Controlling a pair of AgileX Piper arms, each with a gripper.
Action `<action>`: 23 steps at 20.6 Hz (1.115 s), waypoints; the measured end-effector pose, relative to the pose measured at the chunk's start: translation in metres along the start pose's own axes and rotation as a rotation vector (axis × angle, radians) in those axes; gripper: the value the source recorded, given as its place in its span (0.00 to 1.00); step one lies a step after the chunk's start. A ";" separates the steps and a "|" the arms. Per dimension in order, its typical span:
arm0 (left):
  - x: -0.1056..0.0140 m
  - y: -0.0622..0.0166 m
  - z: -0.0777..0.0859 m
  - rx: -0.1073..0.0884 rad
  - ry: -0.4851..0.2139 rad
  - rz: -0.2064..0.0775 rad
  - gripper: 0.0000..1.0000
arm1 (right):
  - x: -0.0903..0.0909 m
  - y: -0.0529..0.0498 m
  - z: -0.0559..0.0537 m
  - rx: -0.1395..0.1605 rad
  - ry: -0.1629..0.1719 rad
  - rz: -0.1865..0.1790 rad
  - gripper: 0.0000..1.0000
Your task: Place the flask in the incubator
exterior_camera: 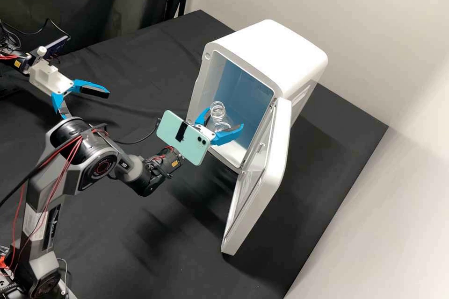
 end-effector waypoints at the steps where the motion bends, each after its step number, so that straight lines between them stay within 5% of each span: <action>1: 0.000 0.0000 0.000 0.000 0.000 0.000 1.00 | 0.005 0.000 0.000 -0.003 0.005 0.007 0.00; 8: 0.001 -0.0015 -0.001 0.000 0.000 -0.007 1.00 | 0.028 0.006 -0.003 -0.003 0.034 0.053 0.00; 13: 0.003 -0.0003 -0.002 0.024 -0.003 -0.005 1.00 | 0.048 0.009 -0.005 -0.002 0.023 0.040 0.00; 19: 0.004 0.0009 -0.002 0.028 -0.006 -0.001 1.00 | 0.072 0.007 -0.002 0.005 -0.019 0.006 0.00; 23: 0.006 0.0001 -0.004 0.024 -0.006 -0.006 1.00 | 0.087 -0.006 -0.002 -0.023 -0.035 -0.029 0.00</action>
